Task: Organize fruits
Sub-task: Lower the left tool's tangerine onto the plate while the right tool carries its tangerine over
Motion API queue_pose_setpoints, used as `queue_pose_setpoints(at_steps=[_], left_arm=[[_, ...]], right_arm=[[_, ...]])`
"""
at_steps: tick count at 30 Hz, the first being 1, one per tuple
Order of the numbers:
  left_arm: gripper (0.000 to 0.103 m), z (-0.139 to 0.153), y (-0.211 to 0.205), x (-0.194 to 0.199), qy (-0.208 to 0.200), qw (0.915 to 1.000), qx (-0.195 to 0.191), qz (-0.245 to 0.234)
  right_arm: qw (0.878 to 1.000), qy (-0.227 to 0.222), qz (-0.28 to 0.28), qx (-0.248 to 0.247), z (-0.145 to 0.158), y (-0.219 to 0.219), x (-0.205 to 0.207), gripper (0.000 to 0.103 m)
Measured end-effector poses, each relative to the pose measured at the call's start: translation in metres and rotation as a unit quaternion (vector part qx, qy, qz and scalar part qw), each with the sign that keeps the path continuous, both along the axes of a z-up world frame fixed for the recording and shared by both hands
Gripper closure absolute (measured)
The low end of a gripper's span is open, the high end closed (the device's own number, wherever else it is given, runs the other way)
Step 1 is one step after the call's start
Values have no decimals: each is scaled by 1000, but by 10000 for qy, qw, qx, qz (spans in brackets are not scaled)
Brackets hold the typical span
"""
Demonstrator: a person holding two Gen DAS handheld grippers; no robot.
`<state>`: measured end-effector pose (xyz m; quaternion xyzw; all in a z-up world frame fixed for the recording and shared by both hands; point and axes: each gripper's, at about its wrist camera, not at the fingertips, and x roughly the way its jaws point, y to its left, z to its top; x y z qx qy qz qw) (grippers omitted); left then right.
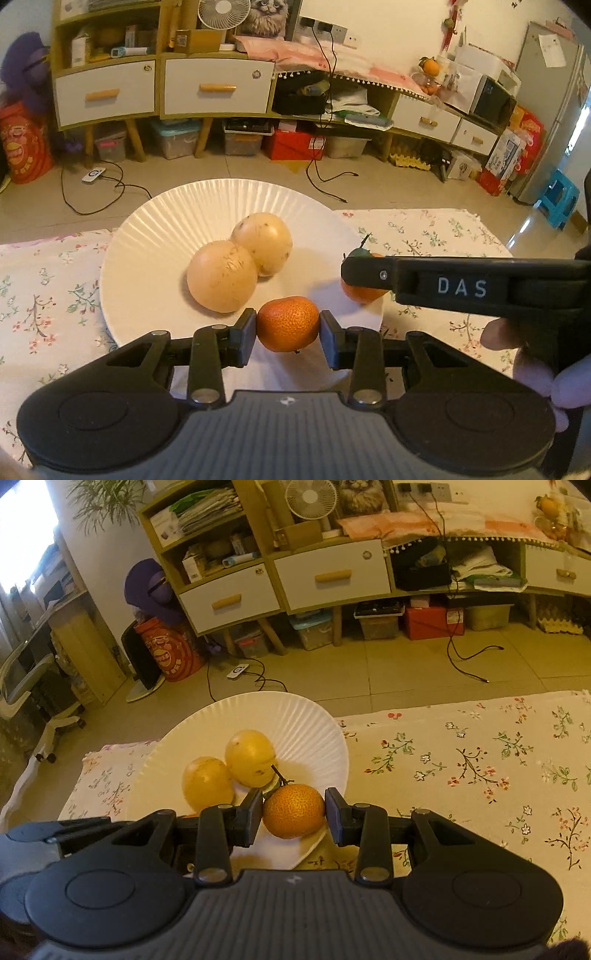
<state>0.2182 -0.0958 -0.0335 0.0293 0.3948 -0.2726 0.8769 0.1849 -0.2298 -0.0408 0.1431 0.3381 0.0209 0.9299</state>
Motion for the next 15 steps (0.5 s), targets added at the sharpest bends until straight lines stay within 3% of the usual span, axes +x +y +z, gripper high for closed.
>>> queue_pose_setpoints(at_steps=[15], left_arm=[[80, -5, 3, 3, -21, 9998, 114, 158]], right_arm=[[9998, 0, 124, -140, 2, 3, 1, 69]])
